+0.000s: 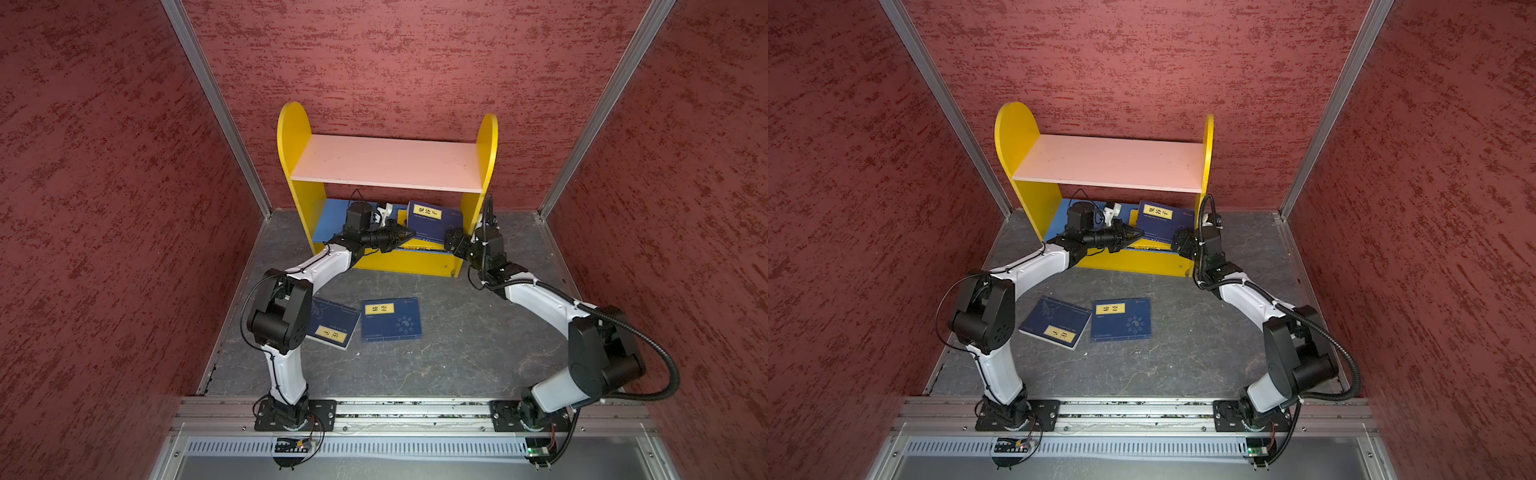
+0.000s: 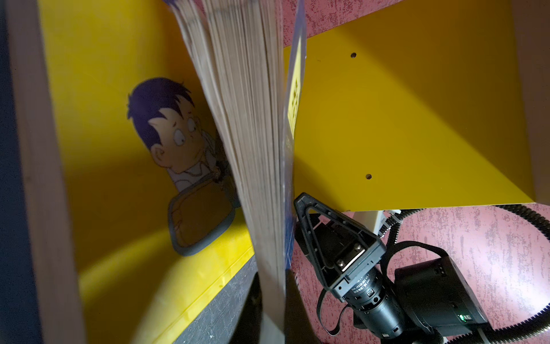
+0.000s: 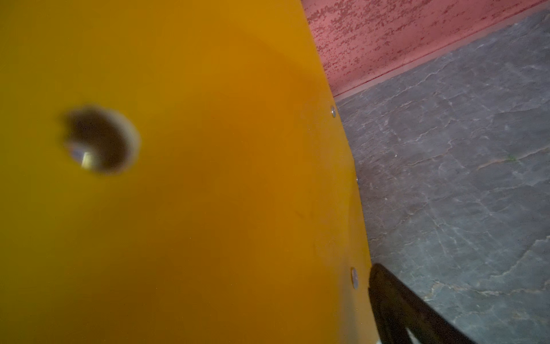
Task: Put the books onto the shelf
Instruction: 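Set the dark blue book on the shelf beside the yellow book with both grippers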
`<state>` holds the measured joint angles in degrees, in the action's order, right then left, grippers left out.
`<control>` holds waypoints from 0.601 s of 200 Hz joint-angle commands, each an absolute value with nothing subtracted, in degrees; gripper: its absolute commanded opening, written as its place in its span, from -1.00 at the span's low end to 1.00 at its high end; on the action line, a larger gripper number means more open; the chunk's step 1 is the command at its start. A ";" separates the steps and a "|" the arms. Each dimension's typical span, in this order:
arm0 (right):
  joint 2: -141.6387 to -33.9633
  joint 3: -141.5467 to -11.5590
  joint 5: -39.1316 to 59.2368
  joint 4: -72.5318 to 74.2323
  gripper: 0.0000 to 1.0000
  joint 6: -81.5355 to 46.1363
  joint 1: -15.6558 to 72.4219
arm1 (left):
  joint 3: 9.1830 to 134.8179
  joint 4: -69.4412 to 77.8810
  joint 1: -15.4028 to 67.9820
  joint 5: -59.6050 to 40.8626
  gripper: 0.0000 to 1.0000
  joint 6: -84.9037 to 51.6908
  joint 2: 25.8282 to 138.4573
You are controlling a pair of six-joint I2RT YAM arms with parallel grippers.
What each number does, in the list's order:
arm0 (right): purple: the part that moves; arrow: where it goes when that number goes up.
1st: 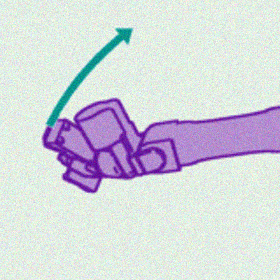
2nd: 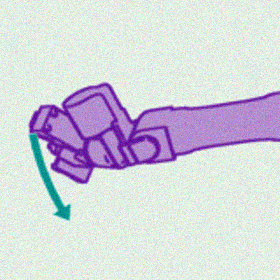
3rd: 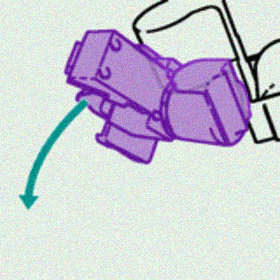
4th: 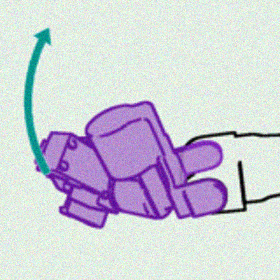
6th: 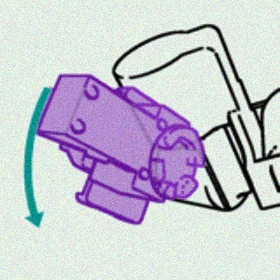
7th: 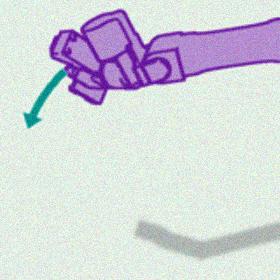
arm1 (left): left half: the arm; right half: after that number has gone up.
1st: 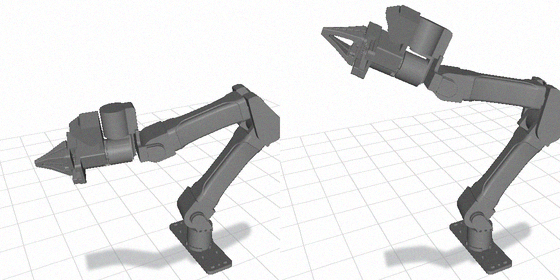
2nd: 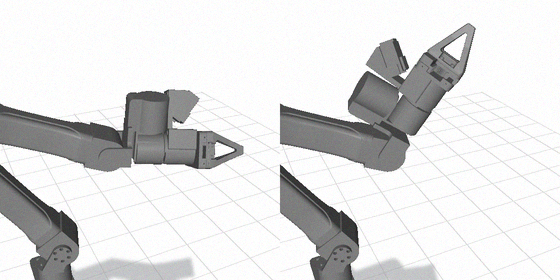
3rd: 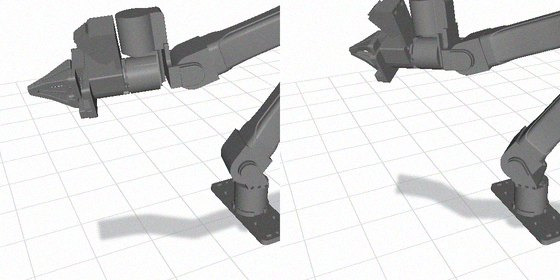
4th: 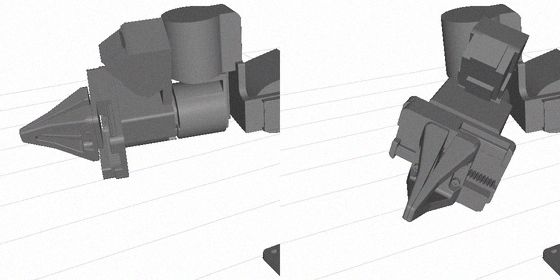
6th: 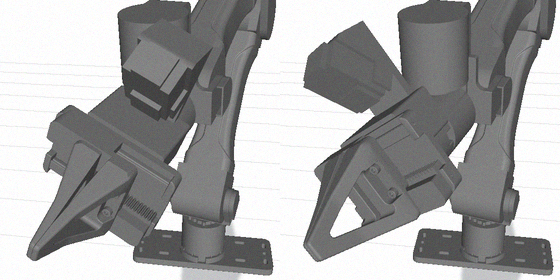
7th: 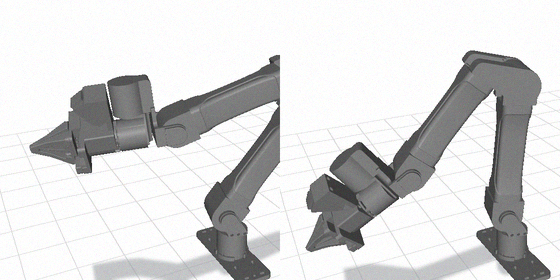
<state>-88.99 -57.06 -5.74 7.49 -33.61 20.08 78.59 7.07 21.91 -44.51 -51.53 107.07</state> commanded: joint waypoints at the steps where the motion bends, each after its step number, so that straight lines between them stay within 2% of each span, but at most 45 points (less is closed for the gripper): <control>1: -90.15 -59.06 -7.68 8.74 0.97 -32.84 19.86 | 80.29 7.38 22.76 -44.58 -1.00 -49.88 107.71; 48: -91.38 -57.93 -11.02 8.48 0.96 -32.67 20.14 | 80.67 5.02 22.85 -43.43 -1.00 -49.49 107.32; 61: -91.87 -57.92 -11.75 8.07 0.95 -32.87 20.14 | 80.83 4.15 22.85 -42.89 -0.93 -49.14 107.12; 75: -92.38 -57.86 -13.23 7.53 0.95 -33.42 20.21 | 80.86 3.80 22.85 -42.89 -0.77 -48.99 106.94; 120: -92.74 -56.35 -16.73 6.96 0.93 -35.59 20.20 | 82.37 1.03 22.76 -42.21 -0.57 -48.21 106.96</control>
<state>-91.59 -57.36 -12.99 8.82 -34.72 20.10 80.01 2.28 22.20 -42.63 -50.33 107.07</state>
